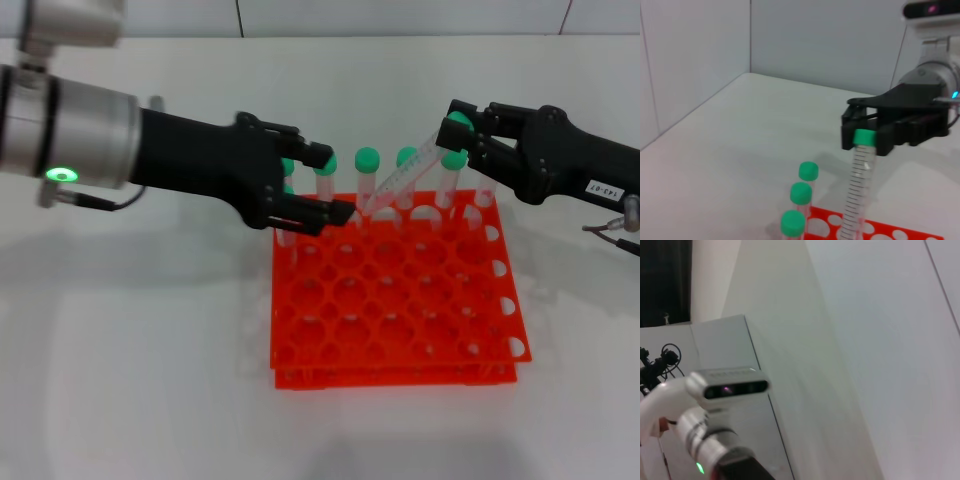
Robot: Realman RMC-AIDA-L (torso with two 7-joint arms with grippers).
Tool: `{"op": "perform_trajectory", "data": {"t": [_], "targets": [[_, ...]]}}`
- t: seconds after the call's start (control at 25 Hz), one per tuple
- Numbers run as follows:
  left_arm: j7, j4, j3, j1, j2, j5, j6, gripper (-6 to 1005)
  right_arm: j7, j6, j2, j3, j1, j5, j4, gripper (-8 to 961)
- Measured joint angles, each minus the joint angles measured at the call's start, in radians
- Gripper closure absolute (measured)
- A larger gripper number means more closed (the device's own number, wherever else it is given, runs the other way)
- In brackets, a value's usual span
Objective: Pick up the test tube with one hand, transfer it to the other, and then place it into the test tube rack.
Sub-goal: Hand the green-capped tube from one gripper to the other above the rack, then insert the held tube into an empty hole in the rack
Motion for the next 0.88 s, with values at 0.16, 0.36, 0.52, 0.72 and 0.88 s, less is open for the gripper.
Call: {"op": "perform_trajectory", "data": {"t": [0.16,0.36,0.52,0.72,0.88], "targets": [[-0.149,0.233,-0.007,0.09,0.001,-0.011,0.074,274,0.011,0.0,-0.002,0.0,-0.005,-0.004,-0.018,704],[-0.32,0.456,-0.007,0.164,0.003,-0.012,0.142,275,0.027,0.0,-0.006,0.0,-0.008,-0.009,-0.032,704],[-0.453,0.588,-0.027,0.21,0.003,-0.01,0.175,275,0.036,0.0,-0.011,0.0,-0.009,-0.016,-0.047,704],[-0.533,0.677,-0.111,0.287,0.0,-0.039,0.203,275,0.085,0.001,-0.017,0.001,-0.01,-0.075,-0.115,704],[-0.52,0.691,-0.2,0.38,-0.001,-0.092,0.206,276,0.14,0.008,-0.014,0.001,-0.006,-0.14,-0.199,704]]}}
